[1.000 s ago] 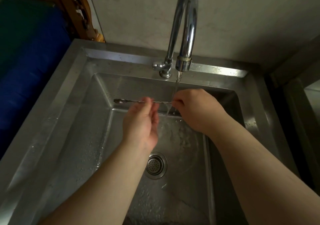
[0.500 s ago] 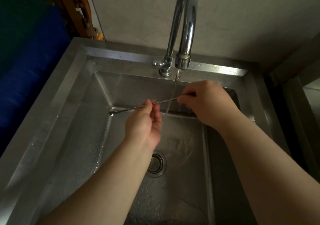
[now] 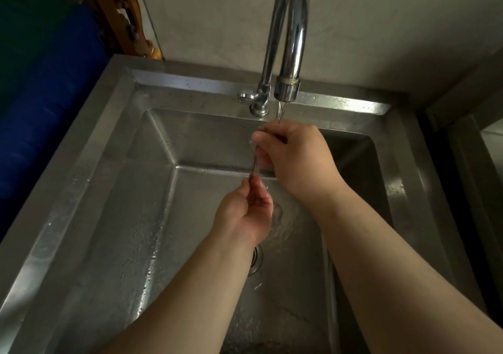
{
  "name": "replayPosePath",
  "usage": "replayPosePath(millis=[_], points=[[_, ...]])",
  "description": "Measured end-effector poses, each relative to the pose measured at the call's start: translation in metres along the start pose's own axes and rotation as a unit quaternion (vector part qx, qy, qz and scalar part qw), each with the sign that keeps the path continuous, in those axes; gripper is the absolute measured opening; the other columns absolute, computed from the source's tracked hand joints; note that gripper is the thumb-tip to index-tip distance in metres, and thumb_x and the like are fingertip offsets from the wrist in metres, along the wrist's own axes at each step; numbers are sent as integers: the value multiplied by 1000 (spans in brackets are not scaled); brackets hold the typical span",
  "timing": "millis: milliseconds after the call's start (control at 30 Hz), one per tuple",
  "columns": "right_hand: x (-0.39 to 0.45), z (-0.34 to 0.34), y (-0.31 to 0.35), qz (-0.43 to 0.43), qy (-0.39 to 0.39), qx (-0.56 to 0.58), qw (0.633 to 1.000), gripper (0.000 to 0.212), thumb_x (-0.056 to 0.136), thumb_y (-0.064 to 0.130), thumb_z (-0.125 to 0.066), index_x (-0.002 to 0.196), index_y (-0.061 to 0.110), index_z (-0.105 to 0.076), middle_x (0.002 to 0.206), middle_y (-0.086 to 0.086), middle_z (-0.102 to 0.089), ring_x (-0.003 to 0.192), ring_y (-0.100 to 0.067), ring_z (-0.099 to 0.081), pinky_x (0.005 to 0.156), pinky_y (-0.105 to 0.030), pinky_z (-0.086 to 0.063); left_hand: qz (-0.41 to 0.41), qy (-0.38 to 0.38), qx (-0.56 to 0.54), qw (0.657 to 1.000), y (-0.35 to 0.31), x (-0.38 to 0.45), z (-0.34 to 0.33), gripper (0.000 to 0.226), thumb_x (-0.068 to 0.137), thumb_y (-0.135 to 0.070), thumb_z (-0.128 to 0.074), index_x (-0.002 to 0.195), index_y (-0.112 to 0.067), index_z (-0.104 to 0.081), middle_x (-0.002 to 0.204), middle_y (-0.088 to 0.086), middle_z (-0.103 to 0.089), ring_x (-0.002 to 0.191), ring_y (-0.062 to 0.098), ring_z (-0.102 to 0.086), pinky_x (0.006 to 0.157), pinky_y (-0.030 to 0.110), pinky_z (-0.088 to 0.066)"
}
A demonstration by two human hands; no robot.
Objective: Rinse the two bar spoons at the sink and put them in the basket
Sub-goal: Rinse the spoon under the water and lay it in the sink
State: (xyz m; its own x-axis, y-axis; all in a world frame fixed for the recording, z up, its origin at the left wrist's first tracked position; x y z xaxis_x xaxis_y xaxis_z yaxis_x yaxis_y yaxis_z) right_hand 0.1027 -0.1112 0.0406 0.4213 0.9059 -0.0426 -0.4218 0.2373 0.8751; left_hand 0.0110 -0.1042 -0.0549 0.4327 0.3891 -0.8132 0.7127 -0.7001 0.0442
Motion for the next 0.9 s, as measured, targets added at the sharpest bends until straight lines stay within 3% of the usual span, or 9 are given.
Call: replayPosePath(millis=[133, 267, 400, 500, 567, 633, 700, 800, 900], points=[[-6, 3, -4, 14, -17, -19, 1000, 15, 93, 28, -63, 88, 18, -73, 74, 1, -71, 71, -15, -69, 74, -43, -58, -8, 5, 20, 1000, -1, 4, 1, 15, 95, -9, -57, 85, 0, -64, 56, 8, -68, 39, 12, -63, 38, 15, -47], [-24, 24, -34, -4, -24, -90, 996, 4, 89, 26, -65, 87, 25, -68, 72, 9, -68, 66, -5, -64, 56, -21, -52, -91, -13, 111, 989, -14, 13, 8, 7, 92, -8, -62, 87, -3, -65, 60, 6, -70, 45, 10, -66, 41, 16, -49], [-55, 19, -86, -80, 53, -207, 974, 9, 87, 24, -68, 94, 26, -74, 73, 15, -65, 70, -5, -64, 59, -8, -43, -199, -8, 345, 917, -24, 22, 25, 13, 91, -12, -65, 78, -15, -66, 63, -2, -71, 56, 9, -64, 51, 19, -50], [-78, -7, -124, -169, 100, -212, 957, 9, 88, 25, -68, 86, 22, -76, 73, 11, -67, 74, -11, -66, 66, -23, -51, -196, -11, 469, 861, -19, 27, 35, 6, 90, -14, -67, 96, -13, -66, 79, 1, -73, 66, 12, -66, 62, 24, -53], [-91, -24, -151, -233, 92, -149, 957, 16, 86, 24, -70, 71, 25, -72, 64, 11, -65, 63, -4, -60, 58, -20, -47, -211, -20, 562, 800, -17, 30, 40, 32, 90, -19, -66, 119, -11, -58, 97, 1, -71, 78, 15, -68, 79, 31, -56], [-101, -40, -177, -282, 66, -90, 953, 26, 84, 21, -72, 60, 29, -66, 57, 15, -62, 56, 3, -55, 48, -10, -40, -245, -28, 654, 715, -19, 30, 42, 49, 89, -26, -65, 134, -12, -49, 118, -2, -66, 95, 15, -66, 91, 32, -50], [-111, -56, -200, -336, 46, -45, 940, 19, 84, 20, -71, 67, 27, -70, 62, 15, -64, 60, 0, -58, 50, -10, -44, -283, -39, 713, 640, -26, 29, 46, 55, 90, -31, -62, 139, -16, -44, 129, -4, -59, 98, 8, -58, 87, 24, -40], [-123, -78, -234, -410, 18, -18, 912, 10, 85, 20, -71, 79, 13, -75, 66, -1, -68, 66, -18, -63, 62, -30, -53, -335, -28, 768, 545, -40, 28, 51, 54, 91, -35, -59, 140, -18, -43, 138, 0, -55, 115, 12, -56, 98, 28, -40], [-135, -95, -263, -447, -14, -11, 895, 10, 88, 18, -69, 87, 11, -76, 73, -7, -70, 67, -20, -62, 56, -26, -47, -400, -17, 819, 410, -51, 20, 54, 53, 91, -35, -57, 139, -16, -46, 138, 4, -55, 127, 24, -48, 104, 34, -36]])
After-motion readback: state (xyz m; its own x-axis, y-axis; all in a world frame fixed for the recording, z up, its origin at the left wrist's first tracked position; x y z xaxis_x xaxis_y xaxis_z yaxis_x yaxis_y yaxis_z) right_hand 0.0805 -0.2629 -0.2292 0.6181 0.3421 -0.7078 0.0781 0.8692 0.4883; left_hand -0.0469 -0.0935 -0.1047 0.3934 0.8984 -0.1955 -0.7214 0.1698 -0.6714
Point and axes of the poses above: each hand's wrist, its own x-axis towards the middle knuckle, its own z-axis out of the back of the hand, y = z × x, the point moved 2 cm from there along x, towards the middle knuckle
